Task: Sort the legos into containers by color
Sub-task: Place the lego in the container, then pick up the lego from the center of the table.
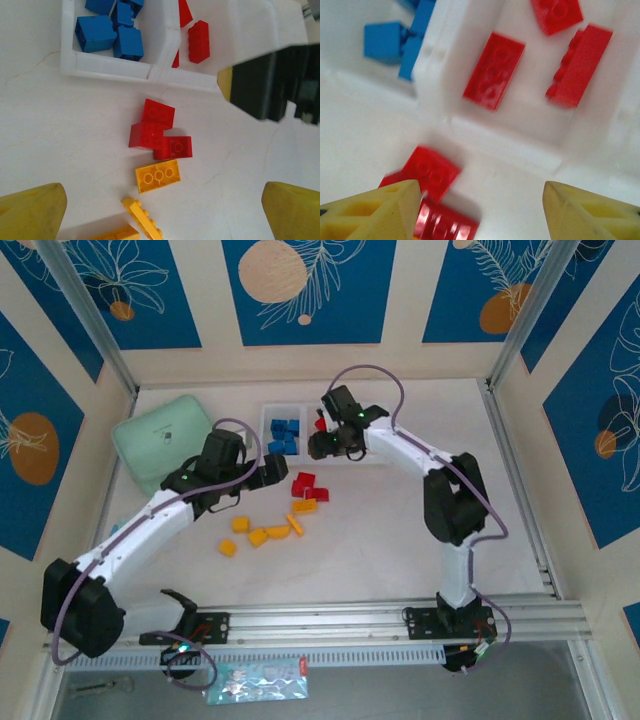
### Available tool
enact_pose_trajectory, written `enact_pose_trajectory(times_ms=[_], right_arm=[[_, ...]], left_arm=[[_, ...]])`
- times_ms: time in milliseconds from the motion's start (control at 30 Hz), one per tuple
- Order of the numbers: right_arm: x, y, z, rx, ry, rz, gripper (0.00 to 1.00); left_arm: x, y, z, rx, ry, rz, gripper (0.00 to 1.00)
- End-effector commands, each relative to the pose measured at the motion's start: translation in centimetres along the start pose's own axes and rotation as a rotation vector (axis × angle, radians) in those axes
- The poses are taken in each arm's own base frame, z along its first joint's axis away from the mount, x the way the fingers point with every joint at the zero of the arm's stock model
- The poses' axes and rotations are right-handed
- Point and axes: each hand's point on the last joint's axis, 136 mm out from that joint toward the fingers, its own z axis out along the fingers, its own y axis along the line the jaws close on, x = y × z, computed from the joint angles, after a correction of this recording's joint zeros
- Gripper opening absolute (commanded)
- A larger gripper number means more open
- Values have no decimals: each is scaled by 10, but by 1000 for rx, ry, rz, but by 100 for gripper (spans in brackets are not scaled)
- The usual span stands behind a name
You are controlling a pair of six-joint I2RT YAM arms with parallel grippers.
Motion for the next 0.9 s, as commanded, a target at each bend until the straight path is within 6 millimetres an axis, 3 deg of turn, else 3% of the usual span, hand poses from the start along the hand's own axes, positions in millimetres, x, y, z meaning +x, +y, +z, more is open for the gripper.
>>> enact_pose_trajectory(times_ms=[0,167,333,667,867], right_arm=[[27,26,-22,-96,20,-31,68],[88,37,-18,-123,133,-95,72],[120,34,5,-96,221,-125,74],[129,12,41,5,261,-155,74],[123,19,54,21,258,-206,74]], left_arm=[[19,11,-8,-6,50,-15,100],[36,27,-11,-37,57,-48,100],[44,35,-9,-41,53,-85,100],[44,38,-10,-52,48,-87,100],[43,38,-11,-59,46,-84,100]])
